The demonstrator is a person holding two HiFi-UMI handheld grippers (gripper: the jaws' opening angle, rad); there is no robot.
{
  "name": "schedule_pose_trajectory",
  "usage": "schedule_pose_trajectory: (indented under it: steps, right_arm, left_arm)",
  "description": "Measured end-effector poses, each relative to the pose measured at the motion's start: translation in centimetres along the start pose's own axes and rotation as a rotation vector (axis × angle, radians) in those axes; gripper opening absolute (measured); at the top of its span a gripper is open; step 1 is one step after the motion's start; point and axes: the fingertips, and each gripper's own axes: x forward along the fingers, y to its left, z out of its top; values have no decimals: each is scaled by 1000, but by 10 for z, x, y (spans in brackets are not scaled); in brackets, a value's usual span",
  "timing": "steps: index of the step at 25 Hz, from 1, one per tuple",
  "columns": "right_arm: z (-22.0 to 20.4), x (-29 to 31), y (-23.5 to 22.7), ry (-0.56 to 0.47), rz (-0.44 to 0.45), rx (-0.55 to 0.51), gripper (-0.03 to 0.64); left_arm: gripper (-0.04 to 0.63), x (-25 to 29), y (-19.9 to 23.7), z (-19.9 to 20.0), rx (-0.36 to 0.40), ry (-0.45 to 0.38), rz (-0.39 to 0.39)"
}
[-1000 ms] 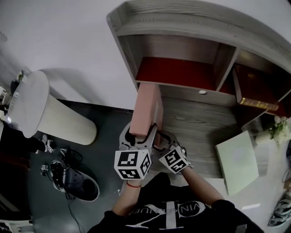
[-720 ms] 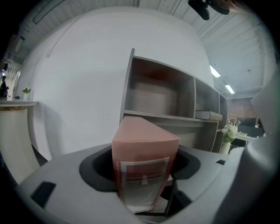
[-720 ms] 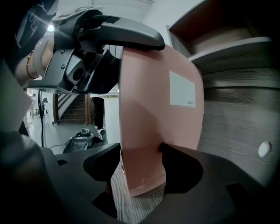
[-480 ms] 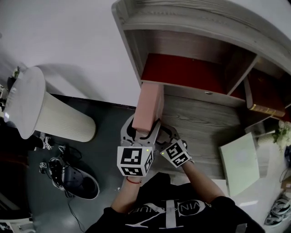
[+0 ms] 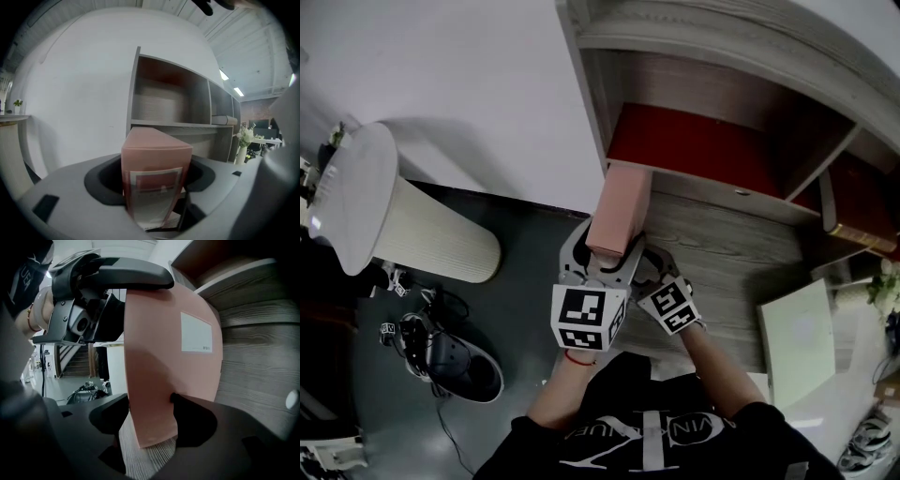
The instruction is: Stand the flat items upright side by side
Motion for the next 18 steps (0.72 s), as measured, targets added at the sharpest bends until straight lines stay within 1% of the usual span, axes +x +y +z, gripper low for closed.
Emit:
schedule_pose_trajectory:
  steps: [7,15,18]
  right_arm:
    - [1,3,-10,2,-6,10,308]
    - [0,5,-13,11,8,14,310]
    - [0,5,-13,13,4,23,310]
  left_arm:
    - [327,9,1,2,5,-8,4]
    - [328,13,3,3,18,-9,13]
    - [328,11,3,1,42,1,13]
